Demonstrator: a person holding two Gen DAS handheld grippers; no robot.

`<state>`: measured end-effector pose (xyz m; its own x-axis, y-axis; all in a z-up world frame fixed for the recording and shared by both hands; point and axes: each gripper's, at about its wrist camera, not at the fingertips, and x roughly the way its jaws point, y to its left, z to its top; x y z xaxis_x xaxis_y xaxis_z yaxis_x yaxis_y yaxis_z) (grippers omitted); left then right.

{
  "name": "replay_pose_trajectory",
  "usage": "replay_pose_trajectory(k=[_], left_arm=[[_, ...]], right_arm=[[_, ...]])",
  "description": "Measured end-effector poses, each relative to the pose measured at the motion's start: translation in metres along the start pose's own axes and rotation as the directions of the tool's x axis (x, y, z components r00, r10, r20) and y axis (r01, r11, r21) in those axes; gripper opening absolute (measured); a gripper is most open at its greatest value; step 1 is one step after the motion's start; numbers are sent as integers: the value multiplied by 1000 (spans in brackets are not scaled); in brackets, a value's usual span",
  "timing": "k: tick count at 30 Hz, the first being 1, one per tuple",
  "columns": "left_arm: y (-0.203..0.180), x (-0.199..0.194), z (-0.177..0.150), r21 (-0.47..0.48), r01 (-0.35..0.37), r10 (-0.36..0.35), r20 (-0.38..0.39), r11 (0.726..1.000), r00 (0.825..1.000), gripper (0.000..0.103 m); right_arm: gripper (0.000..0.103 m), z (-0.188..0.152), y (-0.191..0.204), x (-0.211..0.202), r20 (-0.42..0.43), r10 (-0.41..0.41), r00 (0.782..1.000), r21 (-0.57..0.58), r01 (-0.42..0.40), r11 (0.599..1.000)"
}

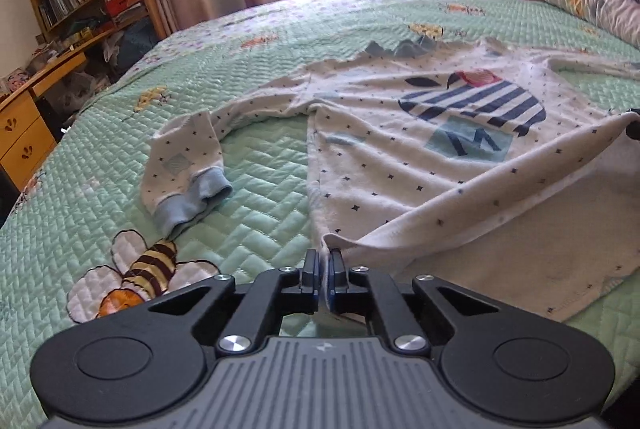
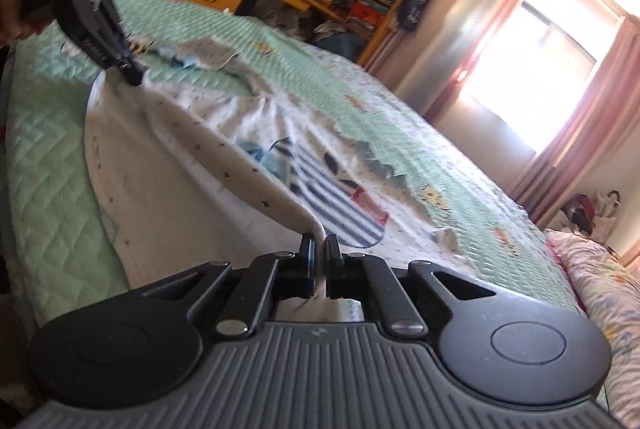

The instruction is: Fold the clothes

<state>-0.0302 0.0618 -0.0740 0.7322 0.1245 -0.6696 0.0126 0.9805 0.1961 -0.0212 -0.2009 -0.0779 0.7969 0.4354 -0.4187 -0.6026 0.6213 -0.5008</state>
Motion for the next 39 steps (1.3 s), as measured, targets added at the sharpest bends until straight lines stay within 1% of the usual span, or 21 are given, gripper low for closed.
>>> replay_pose_trajectory(k=[6,10,14,17,19,20,21,22,23,24,26,27,29,31,33,35,37,38,39], left_arm=[[-2,-23,-10,10,13,-14,48,1000,999,4],[-2,-33,-14,14,20,-20,68,1000,997,4],[0,-34,-15,2,23,-23,72,1000,997,4],[3,-33,-16,-11,15,-14,71,1000,997,4],[7,-33,-17,-31,7,-5,70,1000,998,4],[9,-33,-17,-42,5,-2,69,999,998,4],[11,-33,-18,-48,2,1,66,999,998,4],[13,-33,-19,-49,-1,4,63,999,998,4],[13,-34,-21,-50,-8,11,58,999,998,4],[14,-34,-23,-52,-16,19,53,999,998,4],[17,-32,-29,-52,-5,7,35,999,999,4],[18,-31,-33,-52,3,-2,25,999,1000,4],[18,-30,-36,-54,5,-4,16,999,1000,5],[19,-28,-39,-56,4,-3,9,998,1000,5],[19,-27,-42,-59,3,-3,3,998,1000,6],[20,-27,-43,-64,-1,1,2,998,1000,7],[23,-28,-43,-82,-6,7,7,997,1000,7],[23,-28,-43,-86,-7,8,7,996,1000,7],[23,-28,-43,-87,-7,8,8,996,1000,7]], right_arm=[[5,2,2,-29,16,-33,999,55,32,998],[5,-3,4,-40,-6,-25,1000,106,25,994],[5,-11,5,-37,-42,-12,999,133,18,991],[5,-9,-2,-37,-26,44,999,210,-38,977],[5,-8,-10,-35,-17,94,995,288,-85,954],[6,-9,-17,-27,-31,161,987,350,-140,926],[9,-11,-24,-19,-41,229,972,412,-193,891],[10,-16,-27,-9,-70,315,946,470,-248,847],[16,-20,-26,-4,-71,328,942,484,-255,837],[16,-22,-22,-3,-80,310,948,469,-238,850],[17,-25,-18,-3,-88,294,952,464,-222,858],[21,-27,-16,-4,-91,286,954,461,-214,861],[29,-30,-17,-9,-71,265,962,484,-199,852],[31,-34,-19,-12,-67,248,967,503,-181,845],[33,-40,-29,-13,-78,236,969,517,-163,840],[37,-47,-35,-19,-78,210,975,545,-135,828],[45,-57,-48,-27,-70,178,981,601,-101,792],[51,-63,-54,-32,-68,157,985,635,-79,769],[52,-66,-53,-36,-79,142,987,629,-61,775]])
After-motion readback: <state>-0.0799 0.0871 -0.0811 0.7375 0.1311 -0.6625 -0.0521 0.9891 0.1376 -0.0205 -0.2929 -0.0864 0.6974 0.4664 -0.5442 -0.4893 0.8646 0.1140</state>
